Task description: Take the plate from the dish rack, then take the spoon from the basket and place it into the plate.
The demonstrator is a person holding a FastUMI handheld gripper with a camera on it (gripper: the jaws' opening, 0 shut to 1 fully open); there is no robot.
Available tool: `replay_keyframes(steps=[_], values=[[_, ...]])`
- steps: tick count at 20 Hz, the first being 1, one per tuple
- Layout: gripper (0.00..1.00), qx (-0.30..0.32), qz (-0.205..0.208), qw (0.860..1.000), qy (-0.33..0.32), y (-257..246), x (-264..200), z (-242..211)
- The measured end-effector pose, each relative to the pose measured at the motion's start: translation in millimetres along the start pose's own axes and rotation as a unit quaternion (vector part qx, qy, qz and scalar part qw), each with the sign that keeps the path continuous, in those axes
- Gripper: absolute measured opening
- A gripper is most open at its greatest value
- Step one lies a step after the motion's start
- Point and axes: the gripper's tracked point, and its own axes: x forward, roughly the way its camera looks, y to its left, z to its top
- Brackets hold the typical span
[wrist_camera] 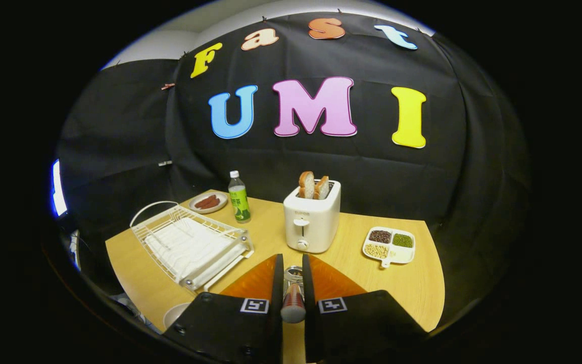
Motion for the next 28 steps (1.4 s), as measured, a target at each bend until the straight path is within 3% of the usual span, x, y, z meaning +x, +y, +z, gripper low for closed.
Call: replay_keyframes(steps=[5, 12, 19, 28], values=[[0.21, 0.009, 0.071, 0.997, 0.007, 51.7, -21.0, 6.6], [0.21, -0.003, 0.139, 0.989, 0.052, 111.4, -30.1, -37.4], [0.21, -0.018, 0.178, 0.978, 0.104, 150.1, -22.8, -91.9], [0.21, -0.048, 0.193, 0.967, 0.160, 165.2, -8.8, -141.1]])
